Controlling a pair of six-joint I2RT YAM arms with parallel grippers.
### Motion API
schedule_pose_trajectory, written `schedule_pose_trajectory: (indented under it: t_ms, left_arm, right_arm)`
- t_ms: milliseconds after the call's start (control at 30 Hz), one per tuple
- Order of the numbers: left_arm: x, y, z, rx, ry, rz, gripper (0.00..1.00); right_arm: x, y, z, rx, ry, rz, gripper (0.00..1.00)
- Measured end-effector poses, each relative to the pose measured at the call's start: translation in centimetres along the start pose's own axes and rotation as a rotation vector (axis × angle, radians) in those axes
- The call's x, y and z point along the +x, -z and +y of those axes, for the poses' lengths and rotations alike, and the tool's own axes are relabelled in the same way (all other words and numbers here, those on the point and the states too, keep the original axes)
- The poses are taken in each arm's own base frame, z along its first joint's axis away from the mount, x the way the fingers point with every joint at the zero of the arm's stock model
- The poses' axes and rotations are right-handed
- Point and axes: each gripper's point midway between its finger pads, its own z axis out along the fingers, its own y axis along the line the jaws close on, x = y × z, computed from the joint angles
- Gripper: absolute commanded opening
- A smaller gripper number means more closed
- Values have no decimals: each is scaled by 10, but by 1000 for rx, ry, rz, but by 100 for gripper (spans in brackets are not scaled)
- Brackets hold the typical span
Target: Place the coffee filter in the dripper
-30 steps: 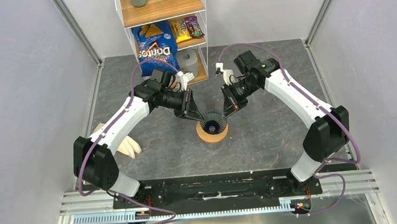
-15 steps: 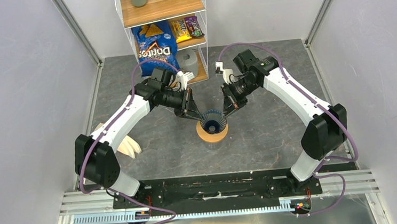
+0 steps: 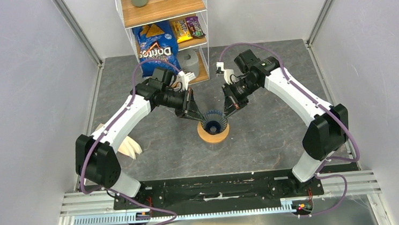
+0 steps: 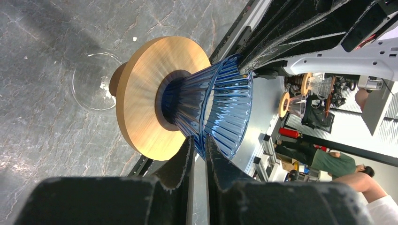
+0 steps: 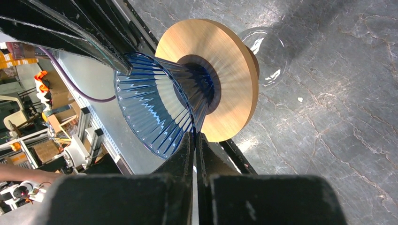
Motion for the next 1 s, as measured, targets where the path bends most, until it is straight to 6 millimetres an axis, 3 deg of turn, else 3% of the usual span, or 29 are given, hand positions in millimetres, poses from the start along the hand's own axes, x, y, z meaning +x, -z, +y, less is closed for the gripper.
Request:
schedule_pose_trajectory:
  t_ms: [1000]
  left_arm:
    - [1,-1,10,-28,-126,-53,3]
  right_arm:
    - [-5,-5,-5,74,129,-95,0]
